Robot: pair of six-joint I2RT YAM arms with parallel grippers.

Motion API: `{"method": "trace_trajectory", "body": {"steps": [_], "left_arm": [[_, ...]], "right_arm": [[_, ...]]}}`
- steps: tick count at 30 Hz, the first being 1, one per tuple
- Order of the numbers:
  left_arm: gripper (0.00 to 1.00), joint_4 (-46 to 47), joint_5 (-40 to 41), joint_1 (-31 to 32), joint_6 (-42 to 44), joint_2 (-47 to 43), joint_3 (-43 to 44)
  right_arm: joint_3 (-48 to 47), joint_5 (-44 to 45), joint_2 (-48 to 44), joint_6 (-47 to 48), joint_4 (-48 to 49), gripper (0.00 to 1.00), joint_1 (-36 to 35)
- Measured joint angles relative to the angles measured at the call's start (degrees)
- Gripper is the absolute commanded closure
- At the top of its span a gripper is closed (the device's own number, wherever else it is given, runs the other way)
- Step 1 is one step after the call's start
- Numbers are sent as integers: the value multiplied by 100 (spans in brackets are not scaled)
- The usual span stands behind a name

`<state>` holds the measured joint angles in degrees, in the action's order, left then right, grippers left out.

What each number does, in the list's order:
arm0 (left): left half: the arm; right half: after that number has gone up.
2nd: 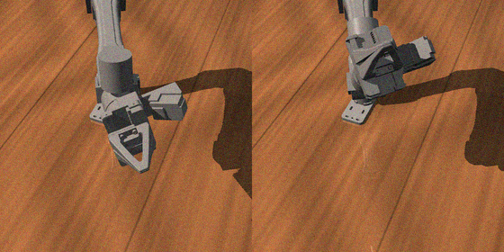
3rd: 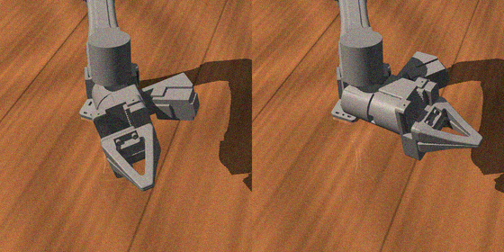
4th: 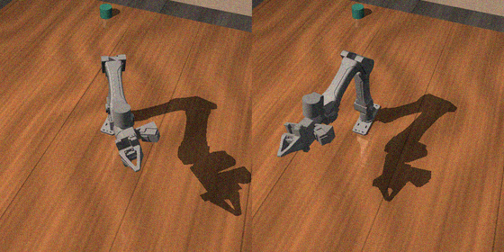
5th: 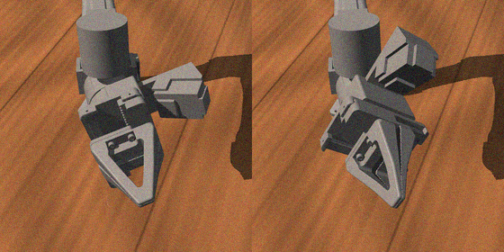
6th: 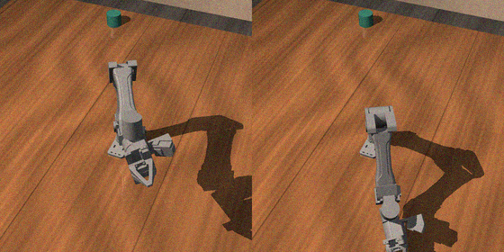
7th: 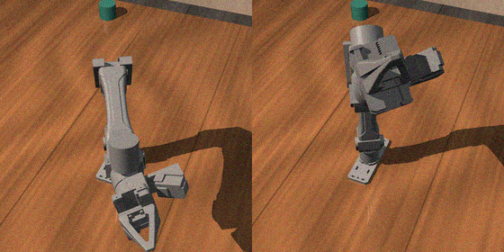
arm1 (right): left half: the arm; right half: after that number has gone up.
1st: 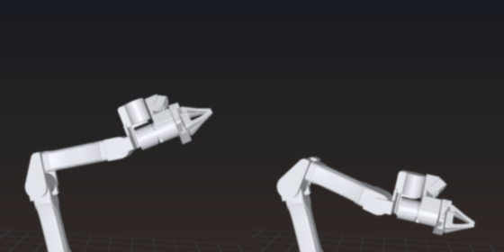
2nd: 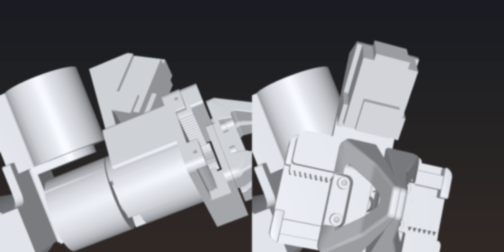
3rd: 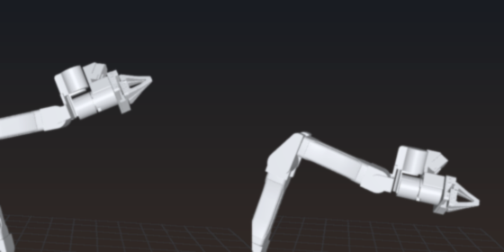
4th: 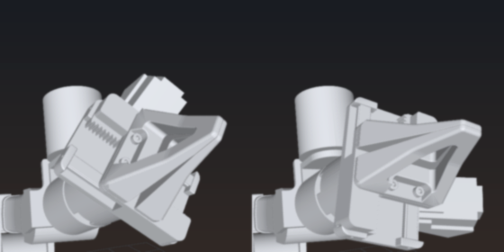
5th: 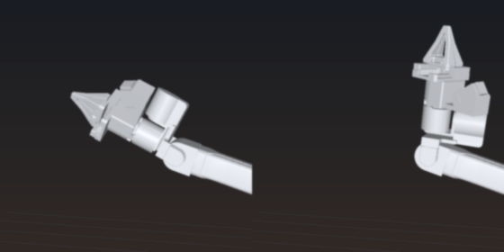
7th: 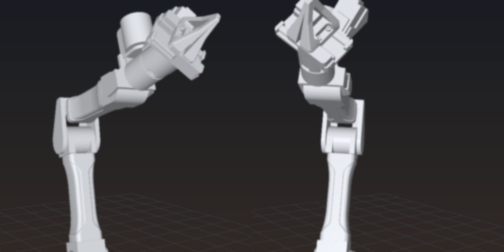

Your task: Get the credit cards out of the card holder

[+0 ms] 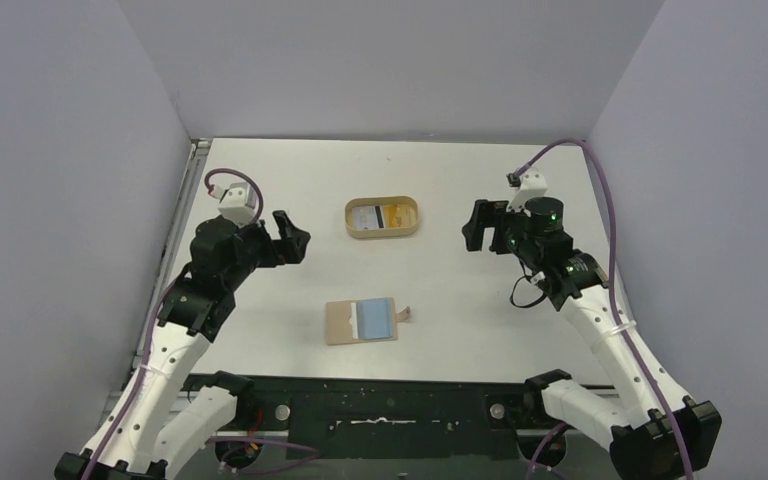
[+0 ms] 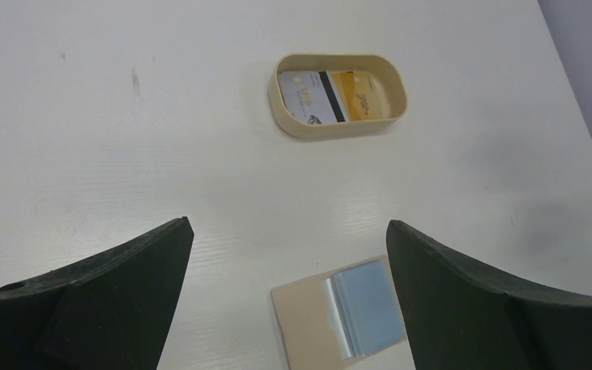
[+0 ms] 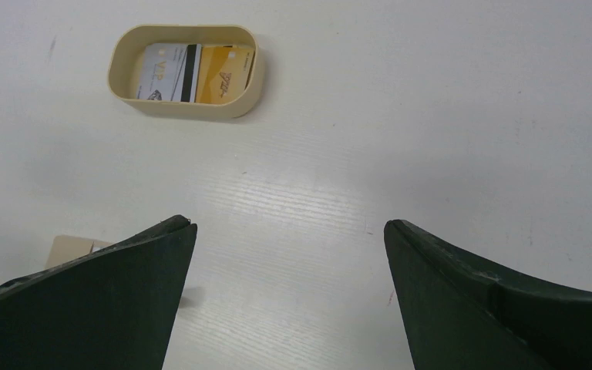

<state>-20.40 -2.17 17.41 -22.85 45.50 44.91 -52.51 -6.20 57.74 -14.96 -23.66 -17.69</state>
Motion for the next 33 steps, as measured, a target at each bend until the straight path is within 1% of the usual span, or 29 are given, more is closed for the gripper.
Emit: {"method": "trace_trajectory", "body": {"steps": [3,6,15,25,31,33], "left_arm": [[3,0,33,0,76,140,273],[3,9,98,0,103,149,323],[3,275,691,0,291,-382,-160],[3,323,984,0,662,-181,-160],[3,402,1130,0,726,-245,-160],[3,402,1128,0,726,-234,-160]], "right_arm": [[2,0,-57,-2,57,0,0],[7,66,-98,-37,87,0,0],[101,713,-114,-234,146,0,0],[83,1005,468,-557,208,0,0],[83,1464,487,-942,238,0,0],[83,1497,479,-975,238,0,0]]}}
